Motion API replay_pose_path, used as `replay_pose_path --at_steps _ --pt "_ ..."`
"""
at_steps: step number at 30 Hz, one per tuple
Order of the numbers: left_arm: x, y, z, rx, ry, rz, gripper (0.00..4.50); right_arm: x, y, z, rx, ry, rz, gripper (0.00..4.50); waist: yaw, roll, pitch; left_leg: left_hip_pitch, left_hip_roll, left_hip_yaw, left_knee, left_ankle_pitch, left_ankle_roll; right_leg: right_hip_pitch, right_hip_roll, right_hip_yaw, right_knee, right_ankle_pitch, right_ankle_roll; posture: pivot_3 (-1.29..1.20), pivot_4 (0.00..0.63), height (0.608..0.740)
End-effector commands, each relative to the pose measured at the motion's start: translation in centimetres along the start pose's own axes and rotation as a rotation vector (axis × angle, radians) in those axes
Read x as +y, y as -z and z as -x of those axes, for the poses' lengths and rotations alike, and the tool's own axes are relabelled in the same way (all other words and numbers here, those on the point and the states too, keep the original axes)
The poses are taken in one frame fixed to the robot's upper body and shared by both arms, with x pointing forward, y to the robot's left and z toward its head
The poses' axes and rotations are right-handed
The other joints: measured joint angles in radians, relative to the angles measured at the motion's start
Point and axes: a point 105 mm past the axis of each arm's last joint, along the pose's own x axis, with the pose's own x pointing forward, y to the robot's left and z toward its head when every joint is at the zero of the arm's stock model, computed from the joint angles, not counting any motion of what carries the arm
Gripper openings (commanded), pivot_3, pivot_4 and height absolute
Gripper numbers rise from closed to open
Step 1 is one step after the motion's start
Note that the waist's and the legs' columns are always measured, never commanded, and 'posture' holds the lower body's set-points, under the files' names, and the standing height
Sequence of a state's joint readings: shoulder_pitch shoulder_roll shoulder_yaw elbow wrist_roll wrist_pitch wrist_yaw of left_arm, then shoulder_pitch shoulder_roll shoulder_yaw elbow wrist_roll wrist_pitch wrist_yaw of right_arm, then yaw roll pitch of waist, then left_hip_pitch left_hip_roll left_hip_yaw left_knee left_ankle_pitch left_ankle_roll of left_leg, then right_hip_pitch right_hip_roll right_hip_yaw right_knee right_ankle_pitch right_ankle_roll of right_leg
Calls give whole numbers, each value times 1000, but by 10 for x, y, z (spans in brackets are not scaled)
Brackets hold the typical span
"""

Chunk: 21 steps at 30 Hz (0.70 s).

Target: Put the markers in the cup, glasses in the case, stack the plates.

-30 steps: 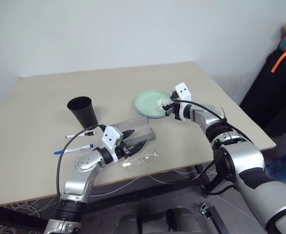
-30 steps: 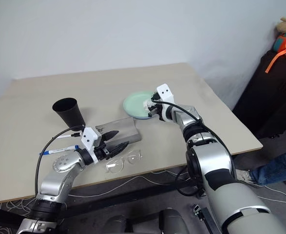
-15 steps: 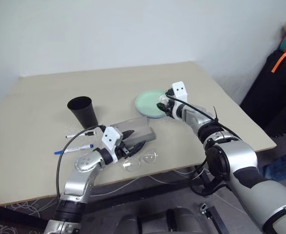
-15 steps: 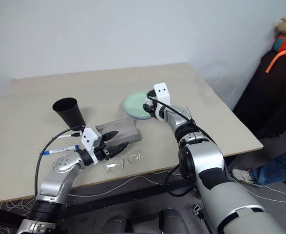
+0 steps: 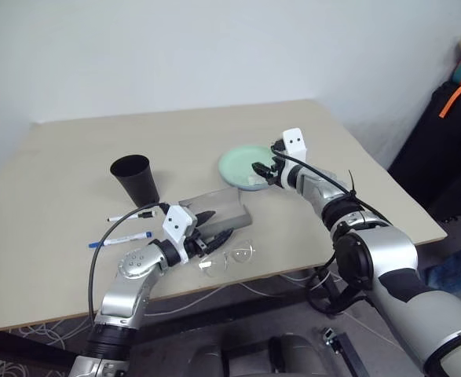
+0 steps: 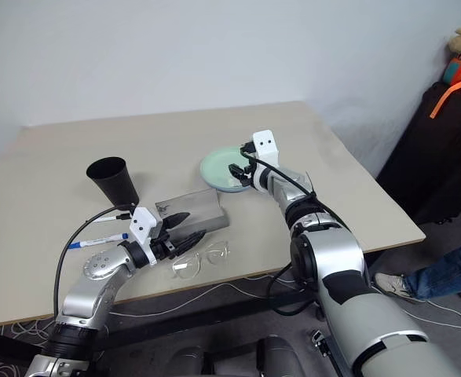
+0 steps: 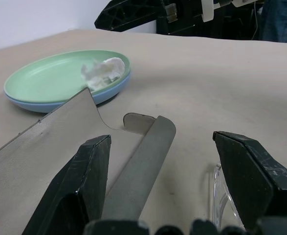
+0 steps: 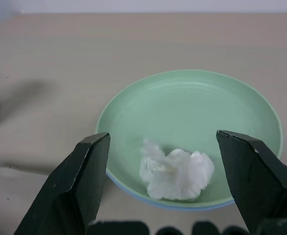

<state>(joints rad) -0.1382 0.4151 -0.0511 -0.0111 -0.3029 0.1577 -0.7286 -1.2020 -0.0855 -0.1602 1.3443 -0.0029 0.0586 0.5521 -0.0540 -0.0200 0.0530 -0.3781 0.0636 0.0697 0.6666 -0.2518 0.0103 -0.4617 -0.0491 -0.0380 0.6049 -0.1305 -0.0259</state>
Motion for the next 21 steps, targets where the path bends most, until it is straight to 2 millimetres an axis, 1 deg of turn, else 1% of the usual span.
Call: replay_pose_path --at_steps 1,4,5,9,13,16,20,21 --pt "8 -20 4 -25 33 -63 3538 4 -12 9 -40 -130 145 3750 0 0 0 0 0 0 0 0 0 0 0 0 0 0 0 0 0 740" --pt "12 -23 8 19 96 -80 3538 8 4 19 -2 -259 281 3750 0 0 0 0 0 0 0 0 0 0 0 0 0 0 0 0 0 740" --pt "14 -24 9 47 131 -91 3538 11 11 27 -1 -329 302 3750 0 0 0 0 0 0 0 0 0 0 0 0 0 0 0 0 0 740" --pt "15 -26 11 138 249 -107 3538 18 23 49 -20 -501 297 3750 1 0 0 0 0 0 0 0 0 0 0 0 0 0 0 0 0 740" --pt "7 -21 15 271 433 -119 3538 29 37 77 -30 -678 287 3750 1 0 0 1 0 0 0 0 0 0 0 0 0 0 0 0 0 740" --pt "3 -20 18 331 523 -115 3538 37 41 88 -34 -727 294 3750 1 0 0 1 0 0 0 0 0 0 0 0 1 0 0 0 0 740" --pt "1 -18 16 409 621 -104 3538 46 41 95 -62 -742 274 3750 2 1 1 1 0 0 0 -1 -1 0 0 0 1 0 0 0 0 740" --pt "1 -17 14 430 645 -102 3538 48 42 95 -68 -737 271 3750 2 1 1 1 0 0 1 -2 -3 0 0 0 2 0 0 0 0 740"
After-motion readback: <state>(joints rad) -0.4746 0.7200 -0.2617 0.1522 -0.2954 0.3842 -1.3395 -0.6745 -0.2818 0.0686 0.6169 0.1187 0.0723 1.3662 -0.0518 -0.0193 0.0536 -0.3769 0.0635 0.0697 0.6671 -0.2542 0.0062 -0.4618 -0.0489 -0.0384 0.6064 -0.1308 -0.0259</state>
